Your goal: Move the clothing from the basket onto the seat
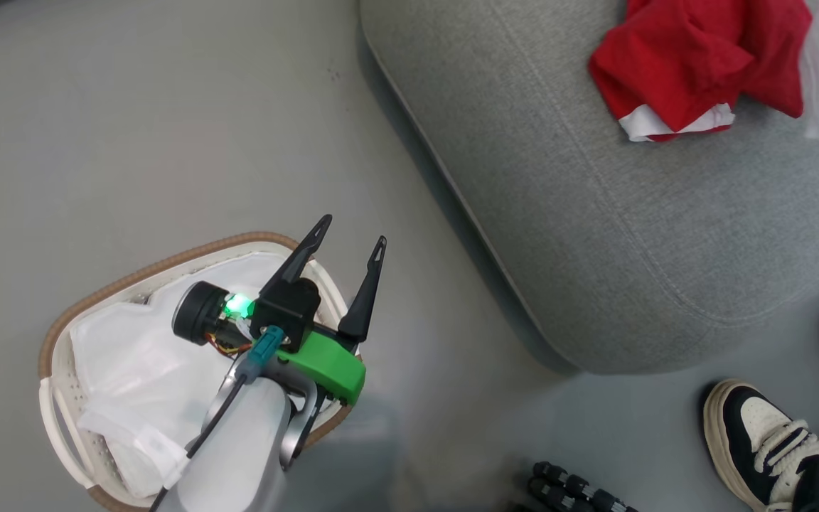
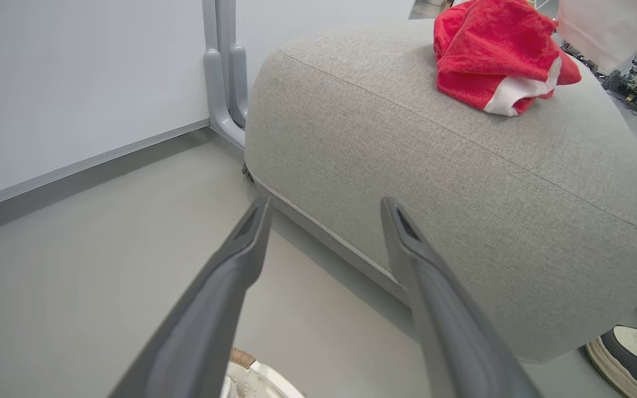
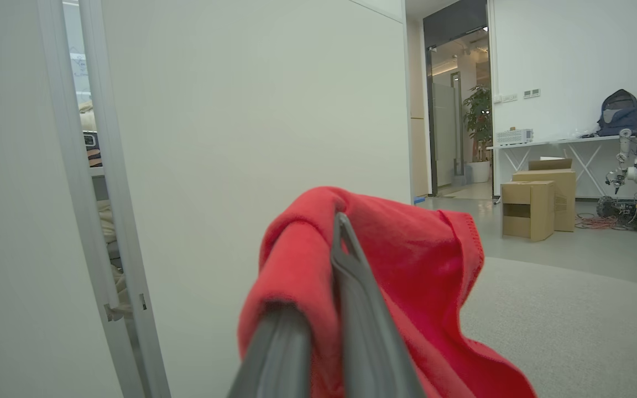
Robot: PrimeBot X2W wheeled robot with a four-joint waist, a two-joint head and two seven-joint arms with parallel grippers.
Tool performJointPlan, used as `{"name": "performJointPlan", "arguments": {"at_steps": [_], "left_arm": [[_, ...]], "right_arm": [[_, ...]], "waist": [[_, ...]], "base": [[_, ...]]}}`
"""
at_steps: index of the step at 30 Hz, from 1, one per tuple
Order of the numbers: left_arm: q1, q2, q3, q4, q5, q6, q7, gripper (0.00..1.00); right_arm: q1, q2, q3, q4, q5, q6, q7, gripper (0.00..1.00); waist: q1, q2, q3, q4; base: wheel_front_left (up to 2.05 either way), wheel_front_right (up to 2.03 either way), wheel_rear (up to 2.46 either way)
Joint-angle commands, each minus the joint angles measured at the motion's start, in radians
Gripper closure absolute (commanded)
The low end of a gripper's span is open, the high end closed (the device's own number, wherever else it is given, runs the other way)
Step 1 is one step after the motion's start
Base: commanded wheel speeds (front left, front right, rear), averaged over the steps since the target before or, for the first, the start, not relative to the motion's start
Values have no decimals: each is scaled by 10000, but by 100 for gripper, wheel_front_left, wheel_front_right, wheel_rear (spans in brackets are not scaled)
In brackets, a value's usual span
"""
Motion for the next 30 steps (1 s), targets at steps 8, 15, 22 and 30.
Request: {"name": "performJointPlan", "arguments": {"at_steps": [8, 15, 22, 30], "left_arm": [[-596, 155, 205, -11, 164, -61, -8, 0], [-628, 184, 278, 93, 147, -57, -8, 0], [-258, 256, 483, 130, 87, -61, -8, 0], [49, 142, 698, 254, -8, -65, -8, 0]], "right_arm": [[362, 470, -606, 841, -1022, -5, -22, 100], [1464, 884, -963, 1890, -1666, -7, -22, 100], [2437, 1217, -914, 2474, -2160, -7, -22, 0], [3727, 1477, -725, 2028, -2327, -7, -22, 0]], "waist": [[0, -1, 1254, 1078], [0, -1, 1252, 1287], [0, -1, 925, 1093], [0, -1, 200, 968]], "base": [[0, 0, 0], [0, 0, 0], [0, 0, 0], [0, 0, 0]]}}
